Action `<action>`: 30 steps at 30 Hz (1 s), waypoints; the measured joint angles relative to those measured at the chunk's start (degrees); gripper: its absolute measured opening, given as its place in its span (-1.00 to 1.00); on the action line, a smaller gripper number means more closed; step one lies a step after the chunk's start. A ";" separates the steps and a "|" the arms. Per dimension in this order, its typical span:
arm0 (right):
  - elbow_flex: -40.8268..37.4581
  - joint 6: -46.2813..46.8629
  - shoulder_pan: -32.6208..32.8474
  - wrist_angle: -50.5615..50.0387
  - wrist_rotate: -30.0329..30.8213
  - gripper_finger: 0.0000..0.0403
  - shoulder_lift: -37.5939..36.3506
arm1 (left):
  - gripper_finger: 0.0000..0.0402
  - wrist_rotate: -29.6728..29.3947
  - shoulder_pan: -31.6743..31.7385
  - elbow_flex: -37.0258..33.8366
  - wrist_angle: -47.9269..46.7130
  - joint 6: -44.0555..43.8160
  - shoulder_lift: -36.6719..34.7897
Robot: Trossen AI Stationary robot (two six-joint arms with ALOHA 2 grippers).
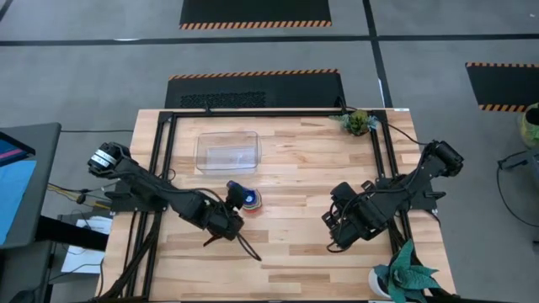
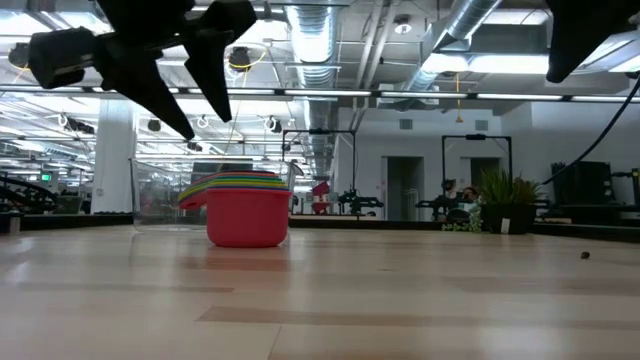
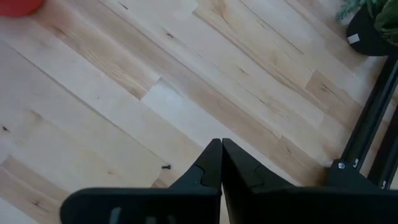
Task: Nest measuring cups in basket
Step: Put the stacked measuring cups into the transparent bin
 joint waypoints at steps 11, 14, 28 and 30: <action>0.02 -0.13 0.31 -0.09 0.00 -0.88 0.02 | -0.05 4.82 2.43 0.02 5.66 1.55 3.15; 0.01 0.00 0.79 -0.23 -0.17 -0.89 0.01 | -0.05 4.68 2.79 0.26 6.31 1.12 3.73; 0.00 1.11 2.36 0.04 -1.57 -0.89 0.02 | -0.05 5.01 4.12 0.23 7.32 -4.94 7.64; 0.00 0.99 2.36 0.05 -1.57 -0.89 0.02 | -0.05 3.33 4.20 0.24 7.20 -5.00 7.63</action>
